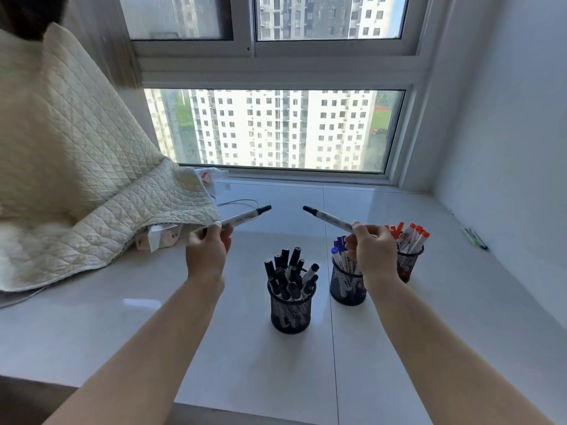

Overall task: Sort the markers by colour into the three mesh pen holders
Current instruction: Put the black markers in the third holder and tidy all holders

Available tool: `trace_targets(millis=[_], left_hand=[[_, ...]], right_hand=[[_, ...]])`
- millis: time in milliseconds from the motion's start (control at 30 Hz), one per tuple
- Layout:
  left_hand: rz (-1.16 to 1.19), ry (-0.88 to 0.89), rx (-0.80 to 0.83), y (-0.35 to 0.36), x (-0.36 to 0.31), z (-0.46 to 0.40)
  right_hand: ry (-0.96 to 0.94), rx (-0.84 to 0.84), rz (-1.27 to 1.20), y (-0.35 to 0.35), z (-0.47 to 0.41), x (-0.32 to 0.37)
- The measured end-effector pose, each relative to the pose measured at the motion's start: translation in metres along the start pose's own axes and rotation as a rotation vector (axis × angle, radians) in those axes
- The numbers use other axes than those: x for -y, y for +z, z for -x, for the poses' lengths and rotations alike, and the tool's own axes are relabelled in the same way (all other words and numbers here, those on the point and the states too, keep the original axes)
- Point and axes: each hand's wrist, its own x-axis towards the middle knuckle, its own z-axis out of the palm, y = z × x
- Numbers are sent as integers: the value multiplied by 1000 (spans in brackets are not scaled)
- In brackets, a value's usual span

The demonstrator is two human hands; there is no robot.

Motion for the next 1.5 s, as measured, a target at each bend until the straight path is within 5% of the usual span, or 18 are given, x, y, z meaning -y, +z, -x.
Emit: trace_targets(millis=[133, 233, 433, 633, 800, 1033, 1267, 1500], left_hand=[[286, -364, -5, -13, 14, 12], [441, -457, 32, -18, 23, 19], [382, -473, 177, -18, 37, 23], [292, -430, 185, -16, 46, 24], [-1, -288, 166, -18, 53, 28], [-650, 92, 184, -39, 64, 31], [-842, 247, 270, -41, 63, 33], [-847, 267, 283, -39, 61, 31]], right_hand=[[444, 119, -405, 6, 10, -5], [537, 205, -445, 10, 17, -15], [315, 345, -246, 15, 16, -25], [-100, 327, 269, 21, 20, -30], [-226, 449, 645, 23, 24, -33], [-314, 336, 568, 23, 23, -37], [-588, 302, 708, 25, 29, -45], [-440, 482, 769, 23, 27, -54]])
